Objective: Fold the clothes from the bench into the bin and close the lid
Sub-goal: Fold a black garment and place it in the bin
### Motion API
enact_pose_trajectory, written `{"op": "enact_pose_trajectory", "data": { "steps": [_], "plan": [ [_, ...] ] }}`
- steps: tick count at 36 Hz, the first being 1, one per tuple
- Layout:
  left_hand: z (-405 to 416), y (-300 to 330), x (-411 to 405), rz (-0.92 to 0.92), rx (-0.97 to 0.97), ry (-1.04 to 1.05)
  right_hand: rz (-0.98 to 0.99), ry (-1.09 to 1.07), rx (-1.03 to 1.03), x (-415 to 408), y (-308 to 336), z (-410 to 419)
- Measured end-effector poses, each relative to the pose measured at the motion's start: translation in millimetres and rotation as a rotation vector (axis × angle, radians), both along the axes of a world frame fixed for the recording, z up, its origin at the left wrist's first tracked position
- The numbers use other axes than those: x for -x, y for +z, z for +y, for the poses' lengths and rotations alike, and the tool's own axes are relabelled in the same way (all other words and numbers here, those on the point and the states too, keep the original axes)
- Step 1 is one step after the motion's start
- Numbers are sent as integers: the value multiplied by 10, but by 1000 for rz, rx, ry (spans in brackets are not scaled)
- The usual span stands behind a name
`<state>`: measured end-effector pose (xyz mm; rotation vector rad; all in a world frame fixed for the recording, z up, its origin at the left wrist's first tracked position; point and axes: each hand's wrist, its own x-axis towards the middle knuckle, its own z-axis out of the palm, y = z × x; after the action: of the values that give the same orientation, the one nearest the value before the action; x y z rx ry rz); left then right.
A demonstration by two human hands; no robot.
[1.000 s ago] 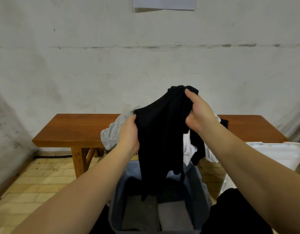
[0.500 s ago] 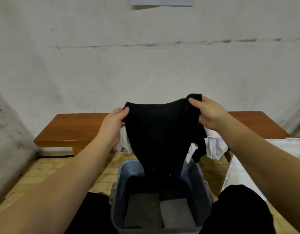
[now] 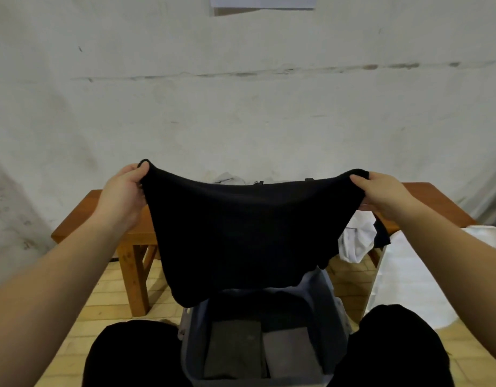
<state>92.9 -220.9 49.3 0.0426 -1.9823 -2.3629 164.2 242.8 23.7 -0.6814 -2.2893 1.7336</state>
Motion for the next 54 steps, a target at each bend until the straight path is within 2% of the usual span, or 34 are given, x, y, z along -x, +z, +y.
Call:
{"op": "enact_pose_trajectory", "data": {
  "steps": [4,9,12,15,18,22,25,27,29,32,34,37,40,41,43,45,47,50,54],
  "plan": [
    [-181,57,62,19,80,31,-30,-31,-6,1,103,-17],
    [-266,81,117,40,493,167,-108,-15,-10,32,100,9],
    [-340,51,177,-37,684,190,-113,-36,123,65,48,43],
    [-402,21,206,-172,672,86,-120,-21,302,95,5,108],
    [-467,5,243,-268,545,12,-45,70,433,62,39,149],
    [-557,-25,321,-247,443,8,12,128,452,25,83,181],
    [-543,-36,305,-182,417,-13,8,196,334,17,121,178],
    [-508,-33,281,-144,438,-73,-30,228,149,3,169,164],
    [-479,-42,270,-105,518,-112,-89,259,-169,-1,207,171],
    [-465,-59,277,-23,693,-42,-170,272,-647,-51,289,132],
    [-440,-36,249,46,821,23,-170,249,-765,-50,288,130],
    [-400,26,192,154,907,100,-97,215,-828,-40,297,147],
    [-406,64,225,192,911,152,9,167,-693,6,284,184],
    [-414,71,258,167,829,150,48,147,-574,-4,293,171],
    [-427,96,306,89,543,106,122,110,-241,-10,299,156],
    [-430,118,367,84,252,48,210,120,87,4,305,115],
    [-432,143,418,100,32,8,328,135,328,20,347,45],
    [-371,225,400,98,-159,-96,405,158,581,73,365,-22],
    [-380,432,341,133,-407,-256,471,352,762,-17,550,-88]
  ]
}}
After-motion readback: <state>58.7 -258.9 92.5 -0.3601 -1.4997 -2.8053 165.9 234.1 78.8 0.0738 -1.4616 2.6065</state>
